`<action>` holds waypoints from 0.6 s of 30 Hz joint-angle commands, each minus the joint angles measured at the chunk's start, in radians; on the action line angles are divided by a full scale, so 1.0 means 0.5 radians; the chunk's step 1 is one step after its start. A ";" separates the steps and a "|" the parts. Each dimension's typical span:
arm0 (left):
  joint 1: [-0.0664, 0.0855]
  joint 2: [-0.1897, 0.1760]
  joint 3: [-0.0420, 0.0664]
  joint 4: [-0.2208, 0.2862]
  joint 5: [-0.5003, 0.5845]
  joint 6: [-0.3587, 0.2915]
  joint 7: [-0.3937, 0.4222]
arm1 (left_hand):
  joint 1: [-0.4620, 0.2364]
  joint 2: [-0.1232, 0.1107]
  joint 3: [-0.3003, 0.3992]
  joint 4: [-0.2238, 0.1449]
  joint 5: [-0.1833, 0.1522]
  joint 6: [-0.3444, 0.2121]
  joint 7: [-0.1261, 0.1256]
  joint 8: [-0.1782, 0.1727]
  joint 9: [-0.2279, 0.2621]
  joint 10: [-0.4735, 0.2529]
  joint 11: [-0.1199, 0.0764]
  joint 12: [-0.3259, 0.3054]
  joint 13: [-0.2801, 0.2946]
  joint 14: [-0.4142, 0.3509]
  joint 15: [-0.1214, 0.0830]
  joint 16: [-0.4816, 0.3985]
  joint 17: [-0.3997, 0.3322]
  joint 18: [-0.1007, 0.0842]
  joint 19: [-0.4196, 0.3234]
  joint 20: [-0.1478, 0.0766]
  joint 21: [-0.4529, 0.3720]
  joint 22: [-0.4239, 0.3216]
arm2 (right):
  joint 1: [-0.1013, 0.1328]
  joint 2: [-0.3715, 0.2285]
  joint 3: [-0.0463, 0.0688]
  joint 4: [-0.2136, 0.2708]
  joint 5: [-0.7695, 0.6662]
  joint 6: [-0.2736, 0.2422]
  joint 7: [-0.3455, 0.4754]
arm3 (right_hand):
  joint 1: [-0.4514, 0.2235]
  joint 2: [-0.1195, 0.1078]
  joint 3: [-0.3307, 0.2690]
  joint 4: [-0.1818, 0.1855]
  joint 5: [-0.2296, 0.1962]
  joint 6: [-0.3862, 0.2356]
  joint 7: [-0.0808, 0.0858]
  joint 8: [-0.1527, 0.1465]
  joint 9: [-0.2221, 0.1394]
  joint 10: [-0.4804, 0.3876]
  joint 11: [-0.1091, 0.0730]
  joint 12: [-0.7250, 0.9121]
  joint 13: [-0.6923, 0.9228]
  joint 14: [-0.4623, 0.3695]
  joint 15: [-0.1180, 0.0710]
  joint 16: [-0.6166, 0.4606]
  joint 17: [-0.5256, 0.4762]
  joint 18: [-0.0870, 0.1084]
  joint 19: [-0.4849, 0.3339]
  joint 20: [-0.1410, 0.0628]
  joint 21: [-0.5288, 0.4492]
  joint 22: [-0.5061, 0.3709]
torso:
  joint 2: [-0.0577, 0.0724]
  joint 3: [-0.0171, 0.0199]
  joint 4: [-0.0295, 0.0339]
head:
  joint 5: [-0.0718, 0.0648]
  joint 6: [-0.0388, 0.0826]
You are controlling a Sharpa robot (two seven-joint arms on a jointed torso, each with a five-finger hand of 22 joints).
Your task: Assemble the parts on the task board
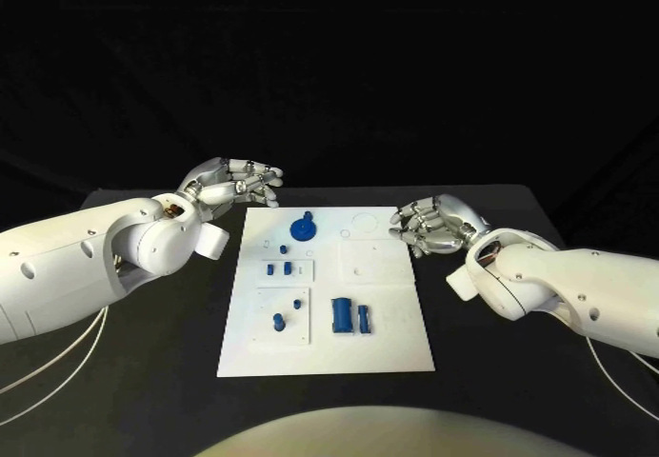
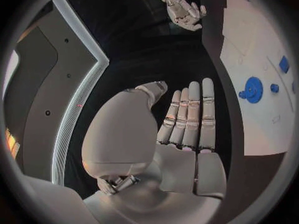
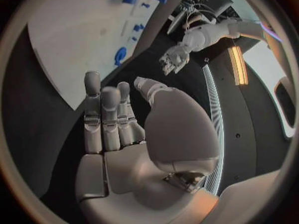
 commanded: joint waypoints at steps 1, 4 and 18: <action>-0.011 0.052 0.002 -0.072 0.230 -0.125 0.223 | 0.036 0.001 -0.011 0.013 -0.008 -0.004 -0.009 0.027 0.014 0.097 0.006 -0.169 -0.005 0.028 0.018 -0.264 -0.073 0.027 -0.018 0.047 -0.244 -0.158 | 0.027 0.089 0.008 -0.208 0.605 0.088 0.481 | 0.051 -0.005 0.064 -0.041 -0.015 -0.006 0.012 -0.013 -0.038 -0.087 0.014 -0.118 -0.147 -0.088 0.020 -0.183 -0.105 0.020 -0.045 0.020 -0.130 -0.113 | -0.042 0.0014 -0.003 | -0.012 0.106; -0.022 0.120 0.002 -0.172 0.319 -0.166 0.291 | 0.052 -0.015 -0.002 0.028 -0.012 -0.014 -0.020 0.048 0.026 0.218 0.008 -0.404 -0.005 0.036 0.048 -0.581 -0.121 0.024 -0.054 0.104 -0.552 -0.356 | 0.041 0.189 0.016 -0.412 0.767 0.141 0.568 | 0.052 -0.010 0.126 -0.071 -0.039 -0.020 0.023 -0.029 -0.085 -0.138 0.036 -0.275 -0.357 -0.196 0.050 -0.382 -0.174 0.017 -0.125 0.047 -0.259 -0.232 | -0.061 0.0045 0.003 | -0.020 0.168; -0.047 0.282 0.004 -0.369 0.307 -0.240 0.275 | -1.138 0.384 -0.995 -0.426 -0.440 -1.698 -0.421 -0.481 -0.491 -1.699 -0.324 -1.038 -0.130 -1.616 -0.230 -1.557 -0.531 -0.340 -1.572 -0.431 -1.237 -0.766 | 0.024 0.358 0.052 -0.691 0.814 0.101 0.533 | -1.091 0.409 -0.936 -0.322 -0.503 -1.721 -0.307 -0.517 -1.229 -2.148 -0.140 -1.164 -1.838 -2.481 0.008 -1.844 -1.498 -0.340 -2.350 -0.197 -0.726 -2.270 | -0.085 0.0187 0.029 | -0.013 0.327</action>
